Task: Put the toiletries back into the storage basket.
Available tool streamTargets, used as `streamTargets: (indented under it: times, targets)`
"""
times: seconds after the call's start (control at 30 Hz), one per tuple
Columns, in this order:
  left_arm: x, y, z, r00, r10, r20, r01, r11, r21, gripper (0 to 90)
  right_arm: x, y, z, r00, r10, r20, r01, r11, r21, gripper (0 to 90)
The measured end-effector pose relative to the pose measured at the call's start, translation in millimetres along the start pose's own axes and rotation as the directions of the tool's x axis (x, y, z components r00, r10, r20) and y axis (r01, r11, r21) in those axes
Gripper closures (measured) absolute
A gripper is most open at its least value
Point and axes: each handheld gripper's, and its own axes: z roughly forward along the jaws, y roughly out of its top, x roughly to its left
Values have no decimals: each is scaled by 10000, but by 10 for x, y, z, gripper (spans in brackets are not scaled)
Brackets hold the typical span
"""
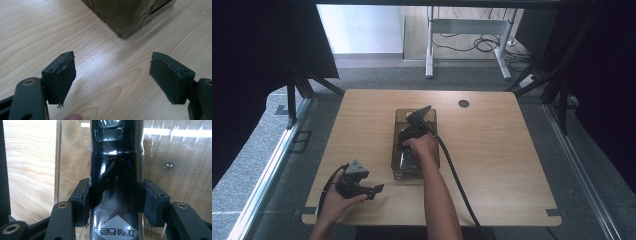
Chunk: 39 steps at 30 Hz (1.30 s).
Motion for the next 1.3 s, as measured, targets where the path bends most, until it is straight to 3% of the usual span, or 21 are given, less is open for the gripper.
streamTargets:
  times: [0.57,0.77,1.07,1.3]
  targets:
    - [-8,5,19,9999,124,-5,-124,9999,54,215,5,-60,168,9997,264,19,-264,9990,352,456]
    - [-15,6,27,9999,147,1,-147,9999,89,215,14,-72,193,9993,207,310,-219,9990,393,429]
    - [-26,6,30,10000,78,32,-78,9999,90,215,18,-83,29,9993,-118,367,111,9998,186,387]
    - [22,-10,50,9998,-103,-147,105,9998,143,216,32,-80,-167,9961,-867,164,871,9960,-193,386]
